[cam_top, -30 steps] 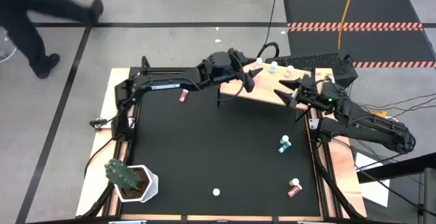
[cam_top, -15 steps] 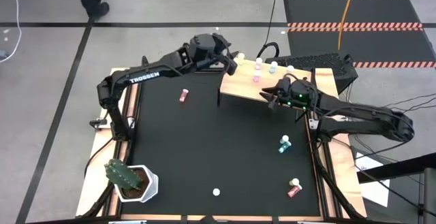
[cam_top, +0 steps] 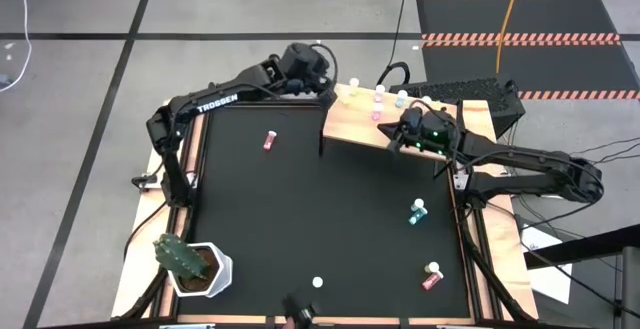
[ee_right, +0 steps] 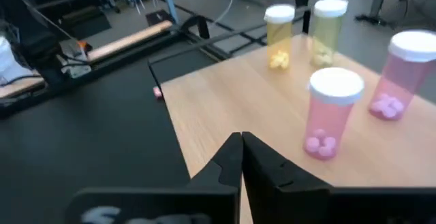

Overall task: Pick and place medicine bottles onto shelf by color
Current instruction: Adjust the pill bottles on the shelf

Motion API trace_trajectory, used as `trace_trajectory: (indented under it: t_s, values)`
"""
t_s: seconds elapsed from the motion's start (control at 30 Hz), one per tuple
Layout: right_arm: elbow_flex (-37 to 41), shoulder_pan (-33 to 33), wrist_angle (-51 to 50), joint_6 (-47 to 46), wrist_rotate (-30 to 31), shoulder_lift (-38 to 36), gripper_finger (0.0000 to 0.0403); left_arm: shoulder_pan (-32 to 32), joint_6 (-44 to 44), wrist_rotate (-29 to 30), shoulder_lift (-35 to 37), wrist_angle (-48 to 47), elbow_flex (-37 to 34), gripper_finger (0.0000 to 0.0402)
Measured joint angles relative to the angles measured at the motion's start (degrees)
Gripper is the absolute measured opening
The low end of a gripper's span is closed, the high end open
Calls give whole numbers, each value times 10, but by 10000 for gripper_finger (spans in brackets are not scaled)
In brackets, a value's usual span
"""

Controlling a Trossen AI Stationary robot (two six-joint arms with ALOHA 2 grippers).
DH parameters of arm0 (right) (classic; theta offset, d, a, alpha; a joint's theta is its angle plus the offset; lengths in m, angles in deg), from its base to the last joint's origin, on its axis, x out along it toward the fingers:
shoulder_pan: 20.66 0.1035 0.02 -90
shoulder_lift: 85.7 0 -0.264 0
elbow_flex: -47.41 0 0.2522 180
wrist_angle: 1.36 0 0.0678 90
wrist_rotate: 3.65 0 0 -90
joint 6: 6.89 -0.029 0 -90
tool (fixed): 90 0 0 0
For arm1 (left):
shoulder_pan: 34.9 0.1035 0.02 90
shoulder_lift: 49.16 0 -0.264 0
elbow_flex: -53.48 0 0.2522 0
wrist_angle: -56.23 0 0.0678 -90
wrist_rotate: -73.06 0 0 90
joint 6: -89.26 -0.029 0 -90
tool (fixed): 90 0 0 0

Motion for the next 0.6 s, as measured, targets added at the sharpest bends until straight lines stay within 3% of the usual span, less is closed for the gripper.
trace_trajectory:
  t_s: [0.2,0.4,0.6]
  values:
    - [-28,-4,-21,-57,-3,55,2,32,-19,-105,-1,-3,0,223]
    - [-29,-4,-24,-81,-3,52,2,33,-78,-112,-3,15,0,223]
    - [-29,-21,-29,-90,-4,36,2,42,-116,-158,-64,49,-1,223]
